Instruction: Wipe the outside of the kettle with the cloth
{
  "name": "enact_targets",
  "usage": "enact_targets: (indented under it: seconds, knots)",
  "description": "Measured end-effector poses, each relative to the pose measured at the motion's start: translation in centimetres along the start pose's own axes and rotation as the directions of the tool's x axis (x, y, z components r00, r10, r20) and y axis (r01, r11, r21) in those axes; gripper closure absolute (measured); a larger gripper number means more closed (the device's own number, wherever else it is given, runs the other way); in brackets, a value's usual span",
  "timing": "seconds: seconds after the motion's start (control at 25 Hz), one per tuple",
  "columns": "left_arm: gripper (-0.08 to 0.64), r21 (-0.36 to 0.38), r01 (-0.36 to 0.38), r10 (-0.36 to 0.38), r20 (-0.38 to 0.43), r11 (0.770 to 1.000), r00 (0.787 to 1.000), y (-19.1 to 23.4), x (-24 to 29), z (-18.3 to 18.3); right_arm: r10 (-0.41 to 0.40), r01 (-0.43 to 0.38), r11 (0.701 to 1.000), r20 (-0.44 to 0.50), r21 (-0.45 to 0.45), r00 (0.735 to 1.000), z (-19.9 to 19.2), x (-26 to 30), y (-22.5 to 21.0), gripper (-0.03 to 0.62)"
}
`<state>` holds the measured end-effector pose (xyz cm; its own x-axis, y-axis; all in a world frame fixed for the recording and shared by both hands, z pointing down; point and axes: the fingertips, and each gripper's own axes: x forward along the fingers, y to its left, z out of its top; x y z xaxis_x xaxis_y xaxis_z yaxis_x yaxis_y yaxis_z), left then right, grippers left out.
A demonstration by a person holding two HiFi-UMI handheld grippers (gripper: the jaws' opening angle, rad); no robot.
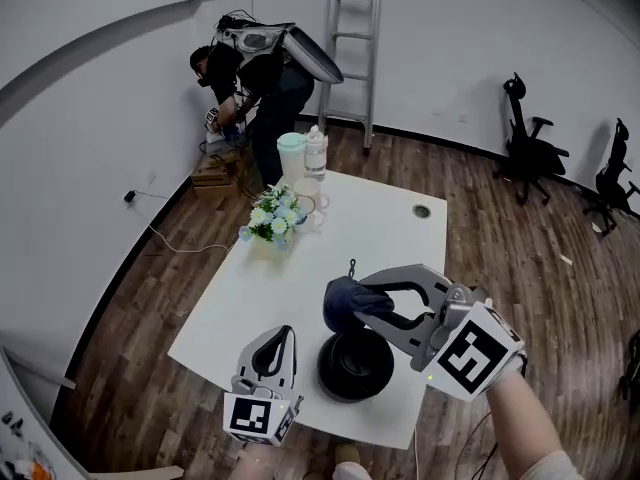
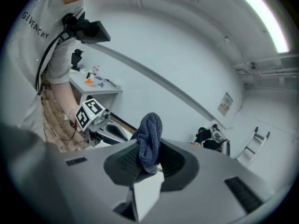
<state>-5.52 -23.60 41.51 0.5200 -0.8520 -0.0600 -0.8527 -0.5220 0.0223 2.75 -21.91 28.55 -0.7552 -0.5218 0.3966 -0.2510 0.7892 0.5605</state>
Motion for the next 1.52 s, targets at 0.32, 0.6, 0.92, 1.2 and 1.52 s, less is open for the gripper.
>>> enact_targets:
  seconds: [0.32, 0.6, 0.92, 1.2, 1.52]
  knots:
    - [0.554, -0.042, 0.009, -0.009, -0.011, 0.999, 1.000, -1.7, -1.2, -1.8, 0.418, -0.505, 0.849, -0.386, -0.157, 0.822, -2.7, 8.0, 10.9, 0.529]
    - [0.554, -0.048, -0.026, 0.021, -0.111, 0.999, 0.994, -0.7, -4.0, -7.6, 0.540, -0.681, 0.728, -0.545, -0.080, 0.642, -5.0, 10.3, 15.5, 0.529]
    - [0.554, -0.078, -0.098, 0.084, -0.170, 0.992, 0.982, 0.6, -8.2, -10.3, 0.560, -0.854, 0.515, -0.724, -0.077, 0.403, -7.0, 11.8, 20.9, 0.529]
    - [0.554, -0.089, -0.113, 0.100, -0.138, 0.990, 0.985, 1.7, -9.6, -8.9, 0.555, -0.697, 0.709, -0.529, -0.101, 0.642, -2.5, 12.1, 18.1, 0.529]
    - [0.554, -0.118, 0.001, -0.001, -0.005, 0.993, 1.000, -1.0, -6.9, -1.5, -0.019, -0.049, 0.977, -0.315, -0.208, 0.949, 1.4, 4.4, 9.5, 0.529]
